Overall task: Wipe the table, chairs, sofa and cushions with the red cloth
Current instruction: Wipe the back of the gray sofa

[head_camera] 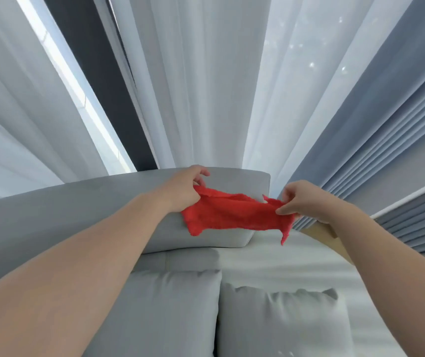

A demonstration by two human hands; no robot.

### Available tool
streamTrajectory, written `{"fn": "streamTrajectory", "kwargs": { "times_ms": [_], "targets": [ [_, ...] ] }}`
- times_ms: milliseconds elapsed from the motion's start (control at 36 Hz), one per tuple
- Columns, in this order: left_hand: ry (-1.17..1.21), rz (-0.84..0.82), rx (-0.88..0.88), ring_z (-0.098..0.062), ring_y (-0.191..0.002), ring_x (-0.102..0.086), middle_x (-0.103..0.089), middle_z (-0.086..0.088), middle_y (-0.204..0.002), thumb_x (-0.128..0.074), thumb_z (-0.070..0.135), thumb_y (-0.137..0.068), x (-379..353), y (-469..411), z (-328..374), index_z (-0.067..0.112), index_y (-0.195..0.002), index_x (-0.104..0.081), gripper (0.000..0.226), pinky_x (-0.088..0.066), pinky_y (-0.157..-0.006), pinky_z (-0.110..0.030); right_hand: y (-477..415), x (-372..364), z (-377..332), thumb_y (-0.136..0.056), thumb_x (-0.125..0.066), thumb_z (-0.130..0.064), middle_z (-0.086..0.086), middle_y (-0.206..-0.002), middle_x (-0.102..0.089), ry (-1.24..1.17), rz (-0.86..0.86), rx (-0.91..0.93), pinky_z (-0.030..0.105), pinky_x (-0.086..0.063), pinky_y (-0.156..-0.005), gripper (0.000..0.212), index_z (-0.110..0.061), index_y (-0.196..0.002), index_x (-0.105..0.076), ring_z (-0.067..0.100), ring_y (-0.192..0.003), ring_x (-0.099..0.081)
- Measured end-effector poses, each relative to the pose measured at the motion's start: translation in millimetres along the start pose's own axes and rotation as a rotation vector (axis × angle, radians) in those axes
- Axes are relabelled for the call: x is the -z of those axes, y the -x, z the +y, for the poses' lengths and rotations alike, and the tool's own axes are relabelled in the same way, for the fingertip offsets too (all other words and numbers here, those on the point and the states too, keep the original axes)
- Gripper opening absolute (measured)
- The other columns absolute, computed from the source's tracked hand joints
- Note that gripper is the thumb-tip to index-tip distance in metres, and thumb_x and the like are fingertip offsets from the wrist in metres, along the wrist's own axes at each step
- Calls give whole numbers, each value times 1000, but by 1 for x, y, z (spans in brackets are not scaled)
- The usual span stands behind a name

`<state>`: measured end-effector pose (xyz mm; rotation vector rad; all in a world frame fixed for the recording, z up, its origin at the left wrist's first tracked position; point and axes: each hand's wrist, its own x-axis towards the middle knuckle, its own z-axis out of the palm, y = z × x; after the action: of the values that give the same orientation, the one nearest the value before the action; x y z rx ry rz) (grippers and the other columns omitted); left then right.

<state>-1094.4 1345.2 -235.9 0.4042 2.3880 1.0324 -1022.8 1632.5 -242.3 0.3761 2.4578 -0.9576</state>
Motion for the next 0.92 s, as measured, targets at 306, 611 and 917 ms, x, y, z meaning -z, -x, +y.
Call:
{"fn": "streamTrajectory", "kwargs": {
  "times_ms": [306,611,917],
  "targets": [
    [-242,413,-89,-21,-112,-51,-55,-7,-121,-55,3,-85,-11,-77,-19,12,-120,-55,36,-35,-90,-22,-74,-15,18,-89,-54,-6,13,-138,-49,-10,561,102,30,-36,-102,38,-13,-125,-62,27,-124,-47],
    [-424,417,-161,-24,-122,-45,-52,-7,-130,-57,16,-89,-49,-43,-88,8,-121,-57,33,-33,-104,-32,-122,-120,-30,-86,-11,-74,16,-159,-13,513,485,95,60,1,-114,84,-22,-152,-18,40,-145,-2],
    [-347,566,-163,-23,-105,-54,-60,-7,-113,-61,-3,-82,-14,31,-160,6,-102,-64,23,-32,-91,-16,-133,-143,-49,-82,-2,-79,11,-158,-22,620,512,105,59,-5,-116,89,-26,-151,-21,39,-144,-12]
  ]
}}
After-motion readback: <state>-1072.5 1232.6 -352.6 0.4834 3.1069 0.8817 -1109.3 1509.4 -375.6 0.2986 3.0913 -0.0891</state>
